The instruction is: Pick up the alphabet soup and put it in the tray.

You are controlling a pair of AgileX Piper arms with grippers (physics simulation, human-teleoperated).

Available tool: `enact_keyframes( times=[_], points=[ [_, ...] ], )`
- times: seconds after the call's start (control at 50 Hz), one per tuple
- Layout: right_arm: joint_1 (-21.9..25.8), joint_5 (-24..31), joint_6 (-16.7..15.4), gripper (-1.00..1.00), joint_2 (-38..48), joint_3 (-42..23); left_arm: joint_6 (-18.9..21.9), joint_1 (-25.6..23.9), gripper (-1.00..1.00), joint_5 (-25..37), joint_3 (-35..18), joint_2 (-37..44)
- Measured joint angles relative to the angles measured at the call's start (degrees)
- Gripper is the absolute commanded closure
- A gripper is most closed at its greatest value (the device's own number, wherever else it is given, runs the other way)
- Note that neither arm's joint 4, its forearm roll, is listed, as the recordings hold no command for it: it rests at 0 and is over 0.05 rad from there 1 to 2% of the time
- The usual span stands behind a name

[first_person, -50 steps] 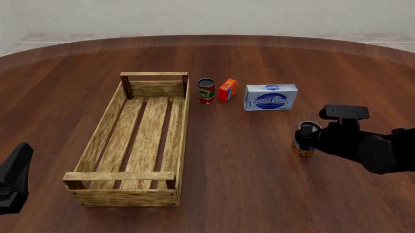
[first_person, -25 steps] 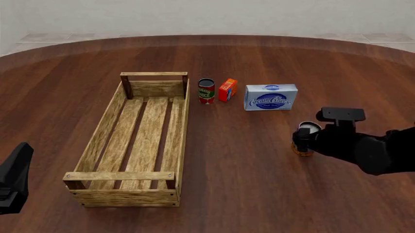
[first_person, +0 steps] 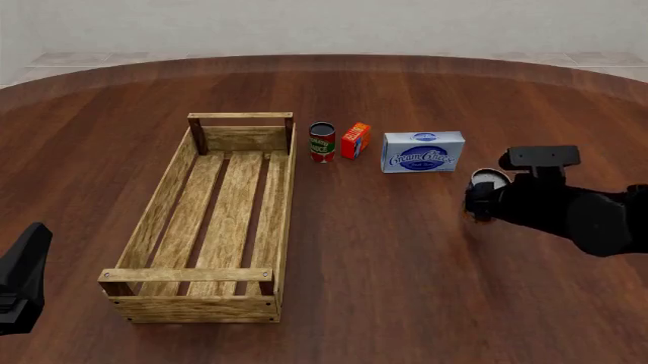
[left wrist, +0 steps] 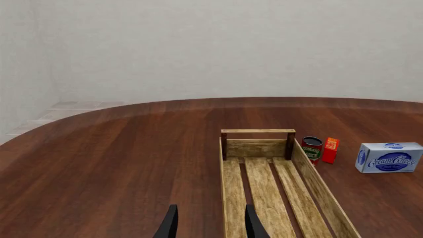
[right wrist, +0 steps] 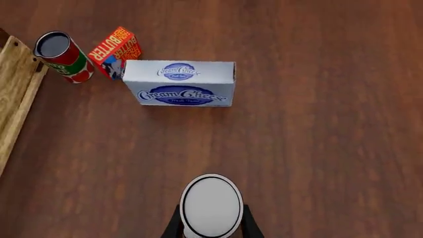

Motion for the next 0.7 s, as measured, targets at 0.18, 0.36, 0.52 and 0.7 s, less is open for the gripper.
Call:
enact_keyframes(
  times=[0.18,0.36,0.52,0.7],
  points=[
    [2.4,7.2,-3.1,1.0,-5.0,-5.9,0.0,0.0,-1.0,0.0,0.0,0.0],
    [6.7,13.8,-6.0,1.0,-6.6,-14.1,0.0,0.0,-1.0,0.0,0.0,0.0],
    [11.4,17.8,-7.7,1.0,-4.4,-21.7,0.0,0.0,-1.0,0.0,0.0,0.0],
    [16.7,20.9,-8.7,1.0,0.3,-30.0,0.0,0.0,-1.0,0.0,0.0,0.0]
  ],
)
